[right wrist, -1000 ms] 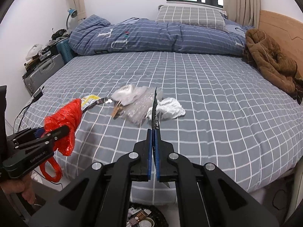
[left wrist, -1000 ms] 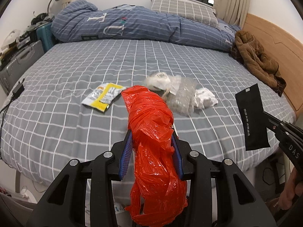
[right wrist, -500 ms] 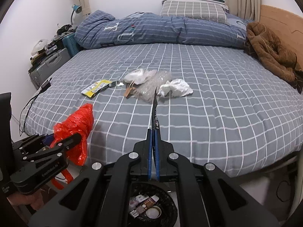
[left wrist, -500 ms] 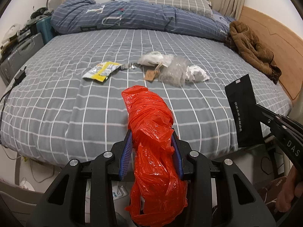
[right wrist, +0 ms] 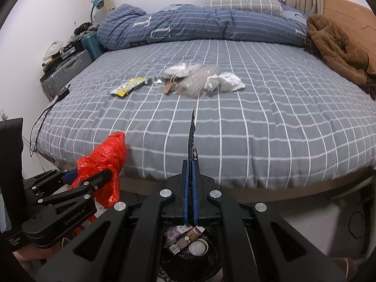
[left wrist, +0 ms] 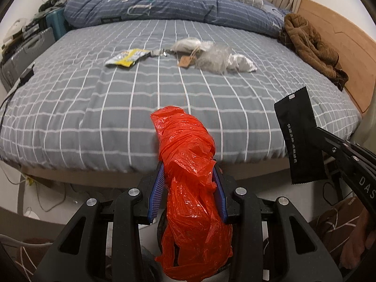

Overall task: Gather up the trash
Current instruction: 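Carry the red bag and black packet toward the black trash bin, then open the right tool to drop the black packet into the bin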

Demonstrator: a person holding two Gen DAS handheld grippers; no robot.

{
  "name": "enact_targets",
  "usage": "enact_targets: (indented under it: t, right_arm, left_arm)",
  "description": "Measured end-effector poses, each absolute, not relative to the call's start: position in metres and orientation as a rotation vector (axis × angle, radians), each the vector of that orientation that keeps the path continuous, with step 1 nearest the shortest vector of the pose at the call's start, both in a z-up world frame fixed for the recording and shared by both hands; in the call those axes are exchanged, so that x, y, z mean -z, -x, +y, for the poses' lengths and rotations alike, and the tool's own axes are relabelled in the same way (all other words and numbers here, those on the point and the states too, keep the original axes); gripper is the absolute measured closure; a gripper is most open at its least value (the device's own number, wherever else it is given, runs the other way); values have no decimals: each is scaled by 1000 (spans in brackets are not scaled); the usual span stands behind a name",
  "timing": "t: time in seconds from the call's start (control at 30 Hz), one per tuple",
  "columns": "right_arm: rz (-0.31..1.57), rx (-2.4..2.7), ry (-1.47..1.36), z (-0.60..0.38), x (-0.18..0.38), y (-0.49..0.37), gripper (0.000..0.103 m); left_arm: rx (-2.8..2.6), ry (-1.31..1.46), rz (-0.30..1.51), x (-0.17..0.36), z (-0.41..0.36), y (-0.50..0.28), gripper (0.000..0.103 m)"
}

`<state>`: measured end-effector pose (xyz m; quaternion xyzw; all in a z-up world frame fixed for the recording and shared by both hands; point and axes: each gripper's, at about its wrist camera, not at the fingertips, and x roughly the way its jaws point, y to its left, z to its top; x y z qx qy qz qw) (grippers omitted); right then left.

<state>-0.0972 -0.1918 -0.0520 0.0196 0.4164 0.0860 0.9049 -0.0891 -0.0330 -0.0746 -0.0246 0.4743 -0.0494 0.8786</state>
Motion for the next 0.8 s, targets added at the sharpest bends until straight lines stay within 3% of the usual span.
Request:
enact_targets:
  t: [0.47, 0.8]
  right_arm:
    - [979, -172, -48, -181, 98, 131, 101]
    - [1114, -202, -33, -166, 151, 146, 101]
  left_arm:
    - [72, 73, 1066, 105, -20, 128, 66]
    - [50, 73, 1179, 158, -7, 145, 66]
